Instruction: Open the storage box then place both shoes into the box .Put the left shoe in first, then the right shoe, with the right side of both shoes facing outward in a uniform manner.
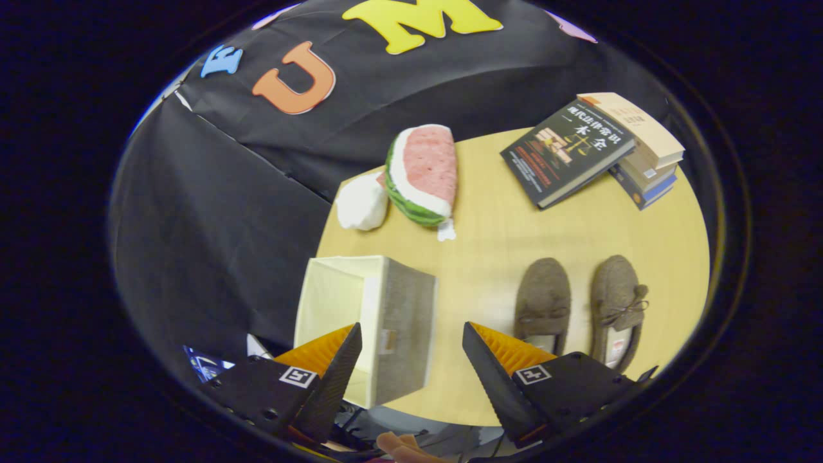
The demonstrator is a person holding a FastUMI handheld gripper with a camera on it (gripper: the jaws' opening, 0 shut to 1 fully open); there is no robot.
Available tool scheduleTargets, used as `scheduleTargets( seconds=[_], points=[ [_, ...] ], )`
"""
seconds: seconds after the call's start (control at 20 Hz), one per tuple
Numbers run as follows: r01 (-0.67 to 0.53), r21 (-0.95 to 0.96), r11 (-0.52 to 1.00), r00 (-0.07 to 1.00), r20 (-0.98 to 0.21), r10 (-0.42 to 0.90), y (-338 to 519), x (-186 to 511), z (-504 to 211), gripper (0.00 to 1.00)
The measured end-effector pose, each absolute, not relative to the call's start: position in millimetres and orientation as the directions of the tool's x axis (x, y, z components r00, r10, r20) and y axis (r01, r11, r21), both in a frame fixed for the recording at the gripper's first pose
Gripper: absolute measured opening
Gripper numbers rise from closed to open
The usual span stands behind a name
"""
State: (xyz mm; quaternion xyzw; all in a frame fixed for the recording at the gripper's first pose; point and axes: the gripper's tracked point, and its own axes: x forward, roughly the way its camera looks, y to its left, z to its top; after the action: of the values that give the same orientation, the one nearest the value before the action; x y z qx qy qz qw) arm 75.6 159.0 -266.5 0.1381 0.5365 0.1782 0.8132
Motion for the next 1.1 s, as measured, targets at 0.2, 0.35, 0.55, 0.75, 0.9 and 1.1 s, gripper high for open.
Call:
scheduleTargets(
  seconds=[0.2,0.35,0.55,0.75,0.9,1.1],
  points=[
    [-0.118,0.306,0.945,0.316,-0.890,0.328,102,67,-315,0.96],
    [-0.095,0.260,0.961,0.285,-0.918,0.277,69,64,-350,0.96],
    [-0.076,0.185,0.980,0.241,-0.950,0.198,34,56,-387,0.96],
    [-0.066,0.122,0.990,0.234,-0.963,0.134,16,59,-410,0.93],
    [-0.086,0.103,0.991,0.237,-0.964,0.121,16,60,-418,0.78],
    [-0.111,0.112,0.988,0.218,-0.967,0.134,30,60,-427,0.73]
  ],
)
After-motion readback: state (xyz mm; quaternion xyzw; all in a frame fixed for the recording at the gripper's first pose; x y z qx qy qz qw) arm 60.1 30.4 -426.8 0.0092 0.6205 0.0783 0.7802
